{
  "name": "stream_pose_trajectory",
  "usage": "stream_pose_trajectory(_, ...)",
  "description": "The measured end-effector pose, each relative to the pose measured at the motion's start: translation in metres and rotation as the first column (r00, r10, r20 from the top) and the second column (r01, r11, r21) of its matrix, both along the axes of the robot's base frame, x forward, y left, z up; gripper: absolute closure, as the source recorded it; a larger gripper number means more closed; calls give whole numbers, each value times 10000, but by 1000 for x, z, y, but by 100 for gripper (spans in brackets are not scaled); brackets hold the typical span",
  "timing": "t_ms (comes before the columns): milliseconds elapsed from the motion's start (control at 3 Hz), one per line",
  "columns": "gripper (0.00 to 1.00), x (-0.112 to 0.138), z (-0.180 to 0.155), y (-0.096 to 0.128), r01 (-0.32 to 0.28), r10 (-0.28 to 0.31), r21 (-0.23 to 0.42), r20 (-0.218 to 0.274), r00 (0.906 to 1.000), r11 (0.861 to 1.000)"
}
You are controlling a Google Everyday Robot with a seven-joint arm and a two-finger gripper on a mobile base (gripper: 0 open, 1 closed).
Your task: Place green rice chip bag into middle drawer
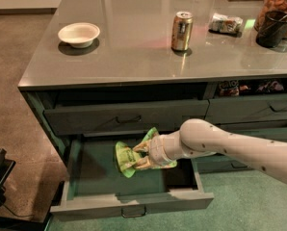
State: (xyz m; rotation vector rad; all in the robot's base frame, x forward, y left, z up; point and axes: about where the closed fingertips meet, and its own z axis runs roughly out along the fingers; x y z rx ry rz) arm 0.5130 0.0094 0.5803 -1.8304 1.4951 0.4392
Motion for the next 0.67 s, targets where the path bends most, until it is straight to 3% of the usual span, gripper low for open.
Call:
stream_pose_trajectory(333, 100, 21, -54, -2, 27, -11, 279, -563, 9984, 9996)
stream_pose_trajectory(667, 100, 38, -107, -6, 132, -74, 431, -1322, 9912, 9990)
